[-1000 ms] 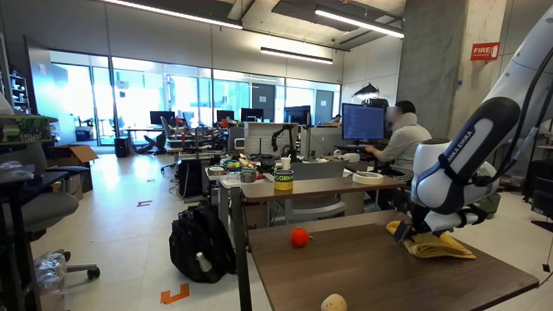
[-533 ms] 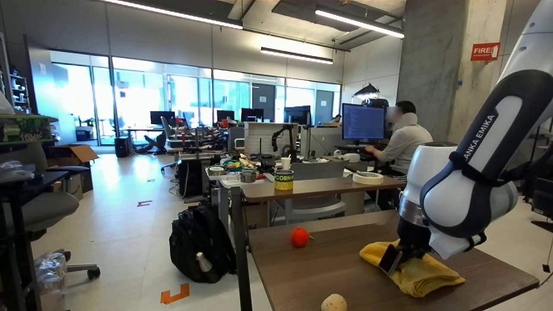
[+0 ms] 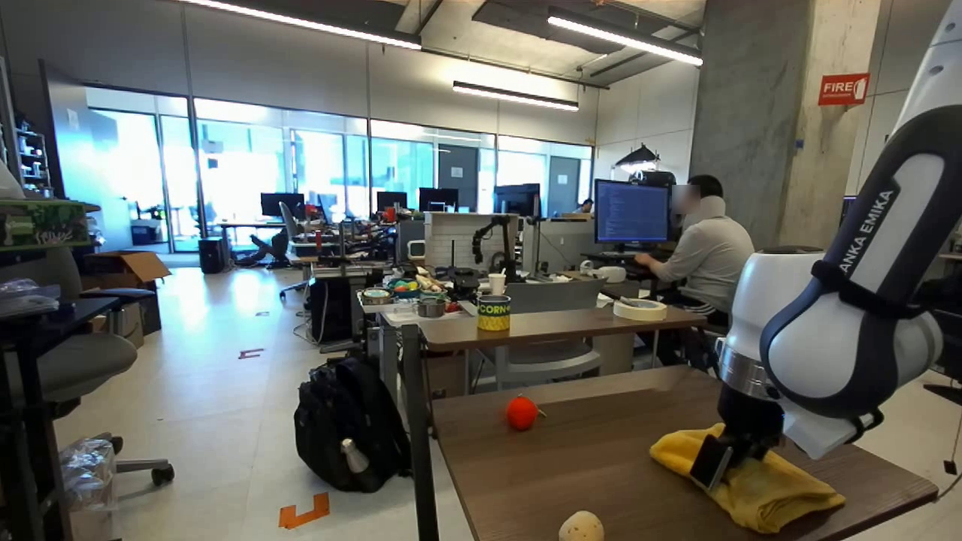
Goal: Use the towel to wipe the table
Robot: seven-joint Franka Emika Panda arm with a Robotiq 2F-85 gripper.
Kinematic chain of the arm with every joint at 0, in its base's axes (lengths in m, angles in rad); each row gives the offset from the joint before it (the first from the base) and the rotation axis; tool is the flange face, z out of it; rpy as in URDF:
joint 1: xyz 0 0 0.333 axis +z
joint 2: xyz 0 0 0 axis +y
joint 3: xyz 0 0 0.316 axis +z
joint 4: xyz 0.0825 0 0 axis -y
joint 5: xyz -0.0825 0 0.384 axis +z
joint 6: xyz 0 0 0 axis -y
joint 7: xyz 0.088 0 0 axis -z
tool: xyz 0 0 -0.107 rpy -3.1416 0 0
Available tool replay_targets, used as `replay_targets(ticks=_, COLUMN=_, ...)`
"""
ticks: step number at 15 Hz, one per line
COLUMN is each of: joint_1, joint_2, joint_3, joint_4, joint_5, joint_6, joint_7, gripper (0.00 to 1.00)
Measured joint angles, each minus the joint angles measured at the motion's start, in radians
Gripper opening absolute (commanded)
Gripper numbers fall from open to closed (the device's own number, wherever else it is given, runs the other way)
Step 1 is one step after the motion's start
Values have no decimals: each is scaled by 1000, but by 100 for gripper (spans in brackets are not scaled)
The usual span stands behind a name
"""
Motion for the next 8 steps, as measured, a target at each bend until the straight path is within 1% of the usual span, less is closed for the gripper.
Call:
replay_targets(ticks=3, joint_1=-28, joint_2=28, joint_3=-91, joint_4=52, joint_5=8, joint_6=-23, joint_7=53, gripper=100)
replay_targets(ticks=5, joint_1=-43, joint_2=51, joint_3=-137, joint_4=92, joint_5=8, joint_6=-46, joint_7=88, gripper=100)
replay_targets(ticks=6, joint_1=-50, joint_2=59, joint_3=-147, joint_4=110, joint_5=8, joint_6=-62, joint_7=100, gripper=100)
replay_targets(ticks=8, joint_1=-59, joint_2=65, joint_3=-145, joint_4=130, joint_5=8, joint_6=-88, joint_7=107, gripper=100)
